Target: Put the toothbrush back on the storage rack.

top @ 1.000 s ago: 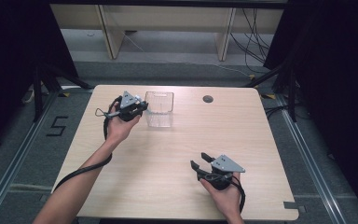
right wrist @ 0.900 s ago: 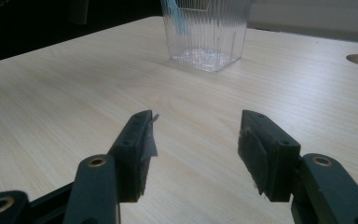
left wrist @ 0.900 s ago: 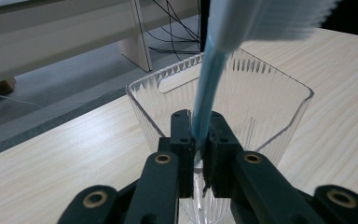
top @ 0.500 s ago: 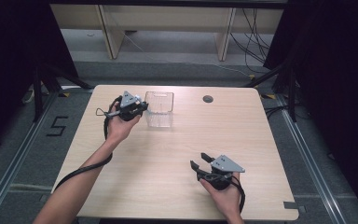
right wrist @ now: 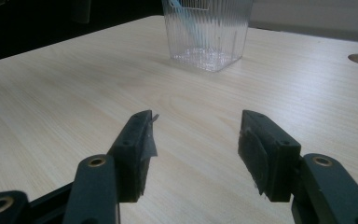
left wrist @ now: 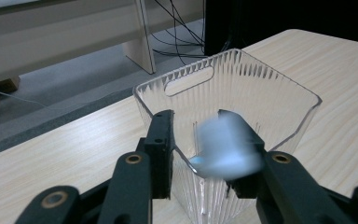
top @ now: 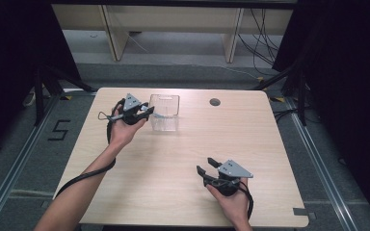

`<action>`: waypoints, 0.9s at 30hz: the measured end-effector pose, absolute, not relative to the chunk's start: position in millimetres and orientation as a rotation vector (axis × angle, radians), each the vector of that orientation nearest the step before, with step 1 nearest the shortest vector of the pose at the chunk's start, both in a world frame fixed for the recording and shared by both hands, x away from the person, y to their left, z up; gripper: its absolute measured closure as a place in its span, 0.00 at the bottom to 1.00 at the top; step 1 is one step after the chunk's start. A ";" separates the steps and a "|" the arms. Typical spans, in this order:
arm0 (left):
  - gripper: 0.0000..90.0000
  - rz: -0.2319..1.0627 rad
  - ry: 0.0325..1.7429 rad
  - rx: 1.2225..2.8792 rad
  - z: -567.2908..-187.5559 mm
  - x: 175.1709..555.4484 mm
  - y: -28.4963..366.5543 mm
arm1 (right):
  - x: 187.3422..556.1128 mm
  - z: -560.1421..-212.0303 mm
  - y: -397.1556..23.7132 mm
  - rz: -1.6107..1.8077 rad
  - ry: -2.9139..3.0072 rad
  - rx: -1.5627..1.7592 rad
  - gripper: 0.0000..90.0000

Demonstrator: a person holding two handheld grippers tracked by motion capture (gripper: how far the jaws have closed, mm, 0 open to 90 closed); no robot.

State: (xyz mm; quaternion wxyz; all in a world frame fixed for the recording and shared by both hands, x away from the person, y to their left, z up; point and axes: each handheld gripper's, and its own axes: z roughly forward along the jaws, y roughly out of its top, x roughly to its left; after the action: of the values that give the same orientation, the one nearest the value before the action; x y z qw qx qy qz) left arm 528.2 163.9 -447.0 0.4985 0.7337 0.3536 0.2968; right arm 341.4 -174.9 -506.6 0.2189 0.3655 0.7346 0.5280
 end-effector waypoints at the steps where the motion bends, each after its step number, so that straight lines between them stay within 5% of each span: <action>1: 0.71 0.722 0.855 1.770 -446.5 527.7 163.9 | 340.9 -506.6 -174.3 1.464 2.033 1.025 0.51; 27: 0.38 0.721 0.853 1.748 -445.1 500.6 178.0 | 340.8 -506.7 -174.1 1.461 2.029 1.018 0.51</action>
State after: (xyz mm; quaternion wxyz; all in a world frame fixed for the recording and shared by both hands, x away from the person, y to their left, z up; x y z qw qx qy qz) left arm 500.6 178.0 -445.1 0.5088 0.7254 0.3541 0.2993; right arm 340.8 -174.1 -506.7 0.2192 0.3680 0.7333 0.5280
